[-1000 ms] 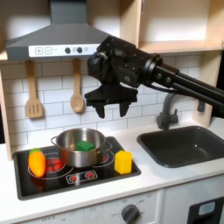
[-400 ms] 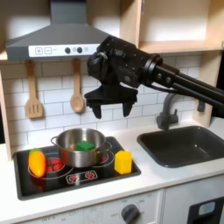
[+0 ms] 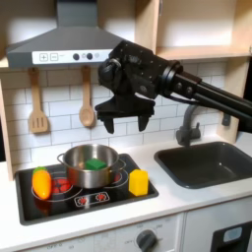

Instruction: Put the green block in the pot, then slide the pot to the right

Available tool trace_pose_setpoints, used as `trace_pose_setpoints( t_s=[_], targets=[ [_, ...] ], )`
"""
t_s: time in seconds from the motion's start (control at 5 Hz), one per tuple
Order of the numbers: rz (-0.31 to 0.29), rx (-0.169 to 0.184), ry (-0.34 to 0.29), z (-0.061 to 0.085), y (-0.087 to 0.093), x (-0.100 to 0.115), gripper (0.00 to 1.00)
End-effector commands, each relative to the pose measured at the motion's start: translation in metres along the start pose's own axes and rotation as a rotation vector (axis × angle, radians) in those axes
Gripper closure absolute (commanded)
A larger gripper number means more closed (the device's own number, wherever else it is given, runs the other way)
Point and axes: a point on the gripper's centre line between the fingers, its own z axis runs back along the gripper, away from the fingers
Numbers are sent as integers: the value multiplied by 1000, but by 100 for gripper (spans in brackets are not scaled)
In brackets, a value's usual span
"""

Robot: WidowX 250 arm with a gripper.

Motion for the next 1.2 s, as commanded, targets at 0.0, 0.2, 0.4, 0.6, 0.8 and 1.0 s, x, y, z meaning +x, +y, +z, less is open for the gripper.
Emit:
trace_pose_setpoints(
  t_s=[0.0, 0.2, 0.4, 0.6, 0.8, 1.0],
  targets=[
    [18, 27, 6, -21, -11, -6, 0],
    [39, 78, 16, -18, -25, -21, 0],
    [57, 112, 36, -15, -39, -37, 0],
    [59, 182, 105, -9, -55, -51, 0],
    [68, 178, 147, -4, -72, -63, 0],
    [86, 194, 149, 4, -83, -74, 0]
  ],
)
